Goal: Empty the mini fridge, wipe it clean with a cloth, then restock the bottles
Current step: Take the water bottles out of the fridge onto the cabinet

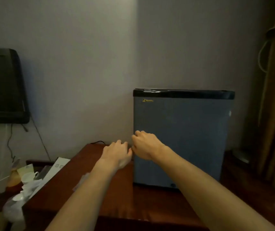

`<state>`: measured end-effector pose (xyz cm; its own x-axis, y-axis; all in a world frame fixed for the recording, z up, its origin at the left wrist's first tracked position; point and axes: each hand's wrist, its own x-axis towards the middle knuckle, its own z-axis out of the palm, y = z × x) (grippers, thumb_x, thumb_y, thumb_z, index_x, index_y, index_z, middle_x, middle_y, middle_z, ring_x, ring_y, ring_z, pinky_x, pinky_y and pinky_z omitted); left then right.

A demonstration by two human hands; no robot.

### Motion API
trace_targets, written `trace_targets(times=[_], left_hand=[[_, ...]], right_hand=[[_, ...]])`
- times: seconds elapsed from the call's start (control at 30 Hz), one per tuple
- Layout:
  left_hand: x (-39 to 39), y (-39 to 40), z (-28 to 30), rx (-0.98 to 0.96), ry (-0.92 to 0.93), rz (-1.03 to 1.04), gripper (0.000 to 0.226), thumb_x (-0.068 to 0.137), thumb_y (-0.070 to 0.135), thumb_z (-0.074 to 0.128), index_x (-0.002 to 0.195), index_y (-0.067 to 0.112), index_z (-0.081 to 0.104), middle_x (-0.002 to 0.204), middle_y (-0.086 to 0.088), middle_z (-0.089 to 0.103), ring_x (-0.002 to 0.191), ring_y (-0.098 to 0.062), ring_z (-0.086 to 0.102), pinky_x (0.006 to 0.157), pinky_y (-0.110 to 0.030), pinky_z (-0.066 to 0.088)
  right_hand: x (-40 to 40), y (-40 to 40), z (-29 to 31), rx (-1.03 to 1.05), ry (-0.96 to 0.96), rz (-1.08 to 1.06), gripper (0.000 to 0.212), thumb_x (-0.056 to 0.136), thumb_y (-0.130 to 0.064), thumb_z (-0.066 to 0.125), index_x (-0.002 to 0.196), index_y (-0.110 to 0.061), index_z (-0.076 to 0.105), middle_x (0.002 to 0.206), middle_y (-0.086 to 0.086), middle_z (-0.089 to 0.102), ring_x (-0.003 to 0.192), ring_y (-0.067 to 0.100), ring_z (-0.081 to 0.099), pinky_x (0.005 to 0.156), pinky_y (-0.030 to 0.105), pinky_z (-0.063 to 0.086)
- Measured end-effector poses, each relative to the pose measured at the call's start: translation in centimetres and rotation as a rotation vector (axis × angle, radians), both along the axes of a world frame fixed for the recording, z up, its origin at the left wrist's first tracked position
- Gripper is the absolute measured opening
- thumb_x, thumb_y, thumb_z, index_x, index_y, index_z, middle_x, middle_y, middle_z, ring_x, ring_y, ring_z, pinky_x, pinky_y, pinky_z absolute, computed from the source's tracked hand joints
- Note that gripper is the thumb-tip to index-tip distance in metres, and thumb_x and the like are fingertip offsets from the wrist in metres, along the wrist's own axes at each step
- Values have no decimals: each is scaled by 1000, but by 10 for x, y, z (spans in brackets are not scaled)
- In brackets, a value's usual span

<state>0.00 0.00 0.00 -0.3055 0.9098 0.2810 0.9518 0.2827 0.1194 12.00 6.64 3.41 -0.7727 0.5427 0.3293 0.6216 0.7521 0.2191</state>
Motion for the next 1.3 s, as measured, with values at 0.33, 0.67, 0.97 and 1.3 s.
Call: trace_targets(times=[0.33, 0.67, 0.97, 1.3], left_hand=[[-65, 8, -23, -43, 6, 43, 51, 104, 49, 30, 139, 20, 52, 138, -9, 53, 125, -32, 52, 97, -47, 44], [-78, 5, -47, -121, -23, 83, 48, 104, 49, 30, 132, 18, 54, 132, -9, 54, 121, -33, 53, 94, -46, 44], [-78, -16, -50, -130, -10, 117, 52, 104, 49, 31, 139, 18, 52, 138, -9, 52, 124, -32, 53, 99, -48, 46], [-44, -64, -38, -100, 62, 88, 50, 104, 48, 31, 134, 16, 54, 135, -10, 53, 123, -33, 53, 96, -47, 45]], right_hand=[[-97, 64, -20, 414, -561, -203, 37, 102, -31, 42, 134, -17, 55, 138, 11, 52, 130, 30, 45, 117, 49, 19], [-91, 41, -36, 534, -534, -148, 27, 97, -34, 53, 121, -23, 61, 120, 3, 56, 111, 23, 49, 91, 36, 35], [-78, 15, -31, 494, -549, -169, 33, 97, -34, 55, 126, -19, 59, 131, 9, 56, 123, 28, 49, 108, 44, 31], [-41, -69, -18, 383, -365, -120, 21, 100, -24, 52, 118, -20, 63, 119, 1, 64, 113, 23, 60, 87, 35, 41]])
